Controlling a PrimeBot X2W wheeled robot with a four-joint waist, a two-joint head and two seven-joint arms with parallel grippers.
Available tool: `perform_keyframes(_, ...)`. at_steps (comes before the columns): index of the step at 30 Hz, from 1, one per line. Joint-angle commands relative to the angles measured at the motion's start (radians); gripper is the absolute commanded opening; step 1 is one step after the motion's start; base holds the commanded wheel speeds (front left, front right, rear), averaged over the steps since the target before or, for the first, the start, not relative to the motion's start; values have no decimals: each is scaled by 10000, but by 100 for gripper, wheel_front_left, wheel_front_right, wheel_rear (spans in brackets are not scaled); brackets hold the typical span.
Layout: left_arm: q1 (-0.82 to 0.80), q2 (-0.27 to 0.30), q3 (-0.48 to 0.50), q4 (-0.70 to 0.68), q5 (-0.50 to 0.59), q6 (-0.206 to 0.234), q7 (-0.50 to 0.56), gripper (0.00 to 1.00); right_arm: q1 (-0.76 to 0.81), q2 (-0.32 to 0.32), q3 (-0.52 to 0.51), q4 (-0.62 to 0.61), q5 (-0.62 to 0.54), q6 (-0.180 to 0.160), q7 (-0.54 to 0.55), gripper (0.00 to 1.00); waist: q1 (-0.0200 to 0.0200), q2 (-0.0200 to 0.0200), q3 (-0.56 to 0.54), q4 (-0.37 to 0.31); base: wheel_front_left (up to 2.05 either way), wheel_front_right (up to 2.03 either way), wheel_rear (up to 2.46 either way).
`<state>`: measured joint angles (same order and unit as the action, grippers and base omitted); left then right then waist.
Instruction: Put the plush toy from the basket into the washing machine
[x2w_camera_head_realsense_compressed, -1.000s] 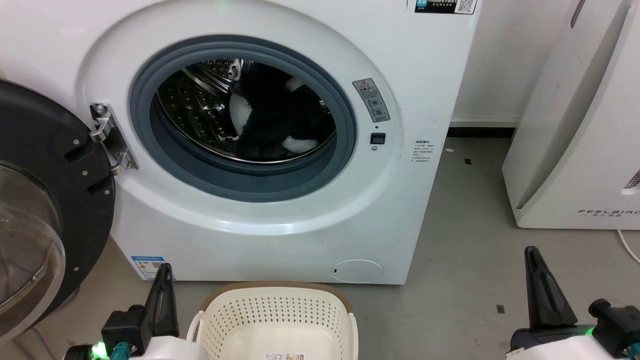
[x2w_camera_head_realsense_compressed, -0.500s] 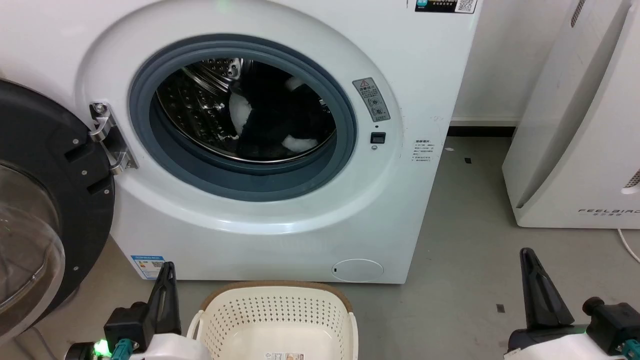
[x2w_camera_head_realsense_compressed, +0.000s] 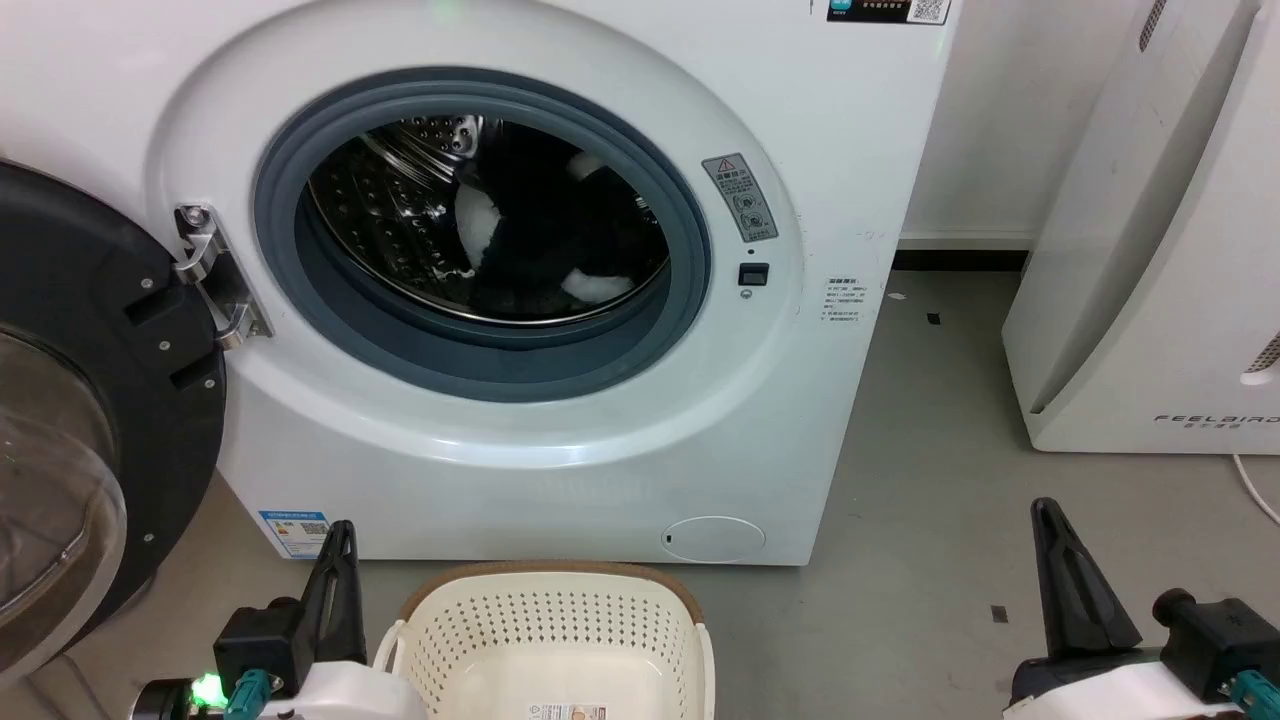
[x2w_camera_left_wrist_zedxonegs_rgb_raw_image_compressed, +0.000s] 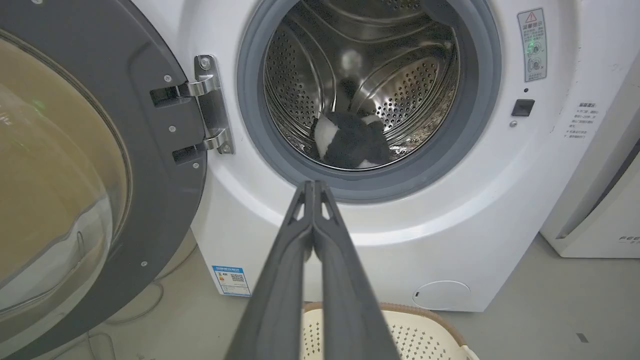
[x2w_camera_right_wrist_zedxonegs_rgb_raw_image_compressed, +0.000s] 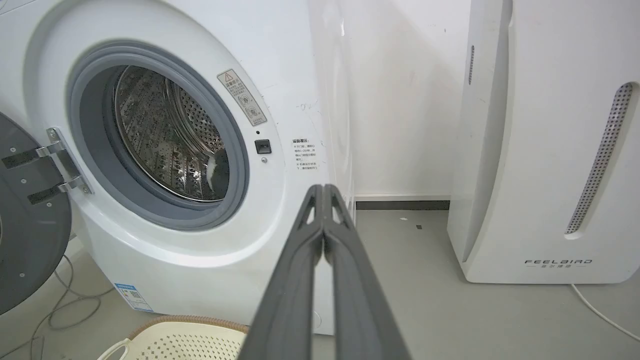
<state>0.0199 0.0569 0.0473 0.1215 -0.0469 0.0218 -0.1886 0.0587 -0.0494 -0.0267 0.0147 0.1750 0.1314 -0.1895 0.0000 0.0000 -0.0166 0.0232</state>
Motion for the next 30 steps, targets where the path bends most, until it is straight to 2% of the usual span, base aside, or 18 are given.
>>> perform_keyframes(1, -55, -9, -17, -79, 59, -44, 40, 0, -138, -2, 18, -38, -105, -2, 48, 0, 0, 0, 2, -2, 0, 0, 0)
perform_keyframes(30, -101, -27, -163, -443, 190, -100, 633, 0, -282, -4, 98, -73, -633, -4, 641, 0, 0, 0, 55, -76, 0, 0, 0)
